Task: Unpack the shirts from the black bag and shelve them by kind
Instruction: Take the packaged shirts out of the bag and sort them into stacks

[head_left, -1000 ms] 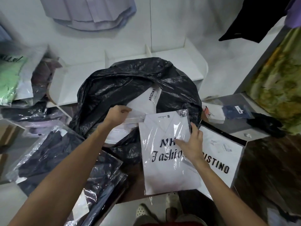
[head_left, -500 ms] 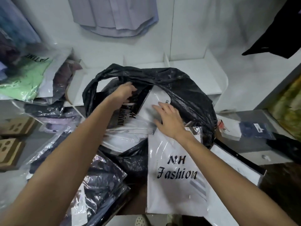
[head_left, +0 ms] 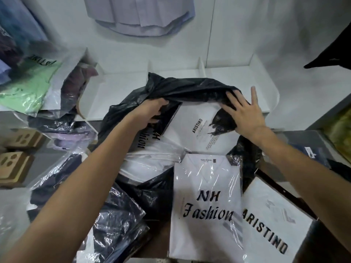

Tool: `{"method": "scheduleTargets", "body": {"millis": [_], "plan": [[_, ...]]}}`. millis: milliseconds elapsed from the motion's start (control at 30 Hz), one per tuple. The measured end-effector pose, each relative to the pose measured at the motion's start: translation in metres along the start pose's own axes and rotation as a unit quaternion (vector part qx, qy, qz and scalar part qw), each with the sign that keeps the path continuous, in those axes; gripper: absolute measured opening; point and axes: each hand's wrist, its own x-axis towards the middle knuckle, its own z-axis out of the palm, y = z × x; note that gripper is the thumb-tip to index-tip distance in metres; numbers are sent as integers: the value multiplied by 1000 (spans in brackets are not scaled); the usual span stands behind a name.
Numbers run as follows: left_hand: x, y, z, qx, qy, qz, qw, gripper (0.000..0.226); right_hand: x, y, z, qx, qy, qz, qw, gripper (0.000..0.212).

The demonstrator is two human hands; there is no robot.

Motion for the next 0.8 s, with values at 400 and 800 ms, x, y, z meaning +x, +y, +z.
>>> {"method": "scheduleTargets", "body": {"millis": [400,800], "plan": [[-4,-9,65,89,-43,-2,995,70,2,3,-5,126,187,-63,972,77],[28,-85,92,278,103,-52,954,88,-20,-53,-8,225,141,-138,954,57]]}}
